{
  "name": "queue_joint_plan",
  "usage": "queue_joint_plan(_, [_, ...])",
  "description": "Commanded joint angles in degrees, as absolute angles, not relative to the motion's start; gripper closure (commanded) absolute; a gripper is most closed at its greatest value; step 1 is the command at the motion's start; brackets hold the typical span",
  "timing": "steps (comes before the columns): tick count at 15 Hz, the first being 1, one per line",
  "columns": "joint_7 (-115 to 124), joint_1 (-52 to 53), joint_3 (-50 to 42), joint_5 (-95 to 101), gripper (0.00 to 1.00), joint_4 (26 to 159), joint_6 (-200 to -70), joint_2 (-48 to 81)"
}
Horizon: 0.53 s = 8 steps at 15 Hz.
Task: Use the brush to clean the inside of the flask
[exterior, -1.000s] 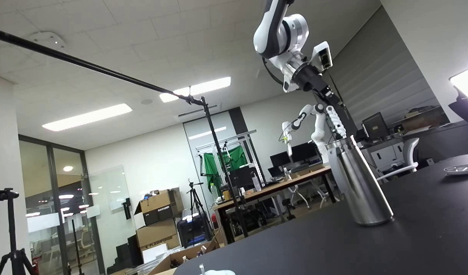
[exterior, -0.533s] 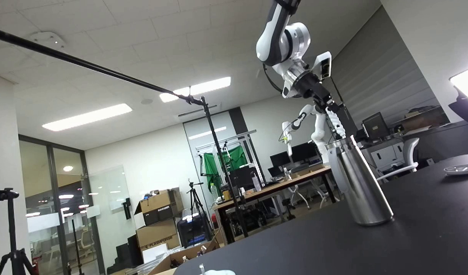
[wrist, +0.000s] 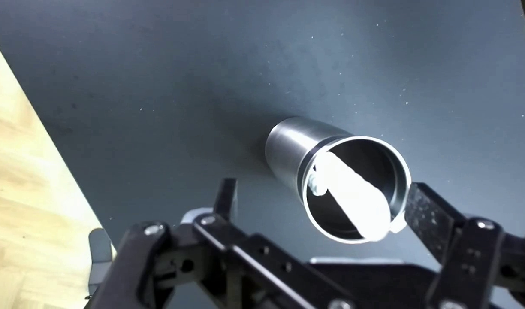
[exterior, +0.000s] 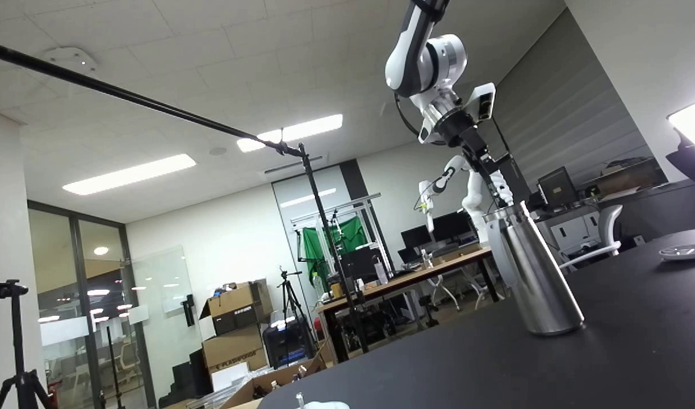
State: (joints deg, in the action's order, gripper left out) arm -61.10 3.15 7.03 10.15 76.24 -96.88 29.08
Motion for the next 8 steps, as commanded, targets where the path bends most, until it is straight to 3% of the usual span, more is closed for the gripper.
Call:
queue_joint_plan(1, [-61.12,3.33,6.86,10.06,0.0,75.98,-96.64,29.15])
queue_joint_plan(8, [-61.71,2.64,7.33,8.35,0.0,78.41,-98.73,27.56])
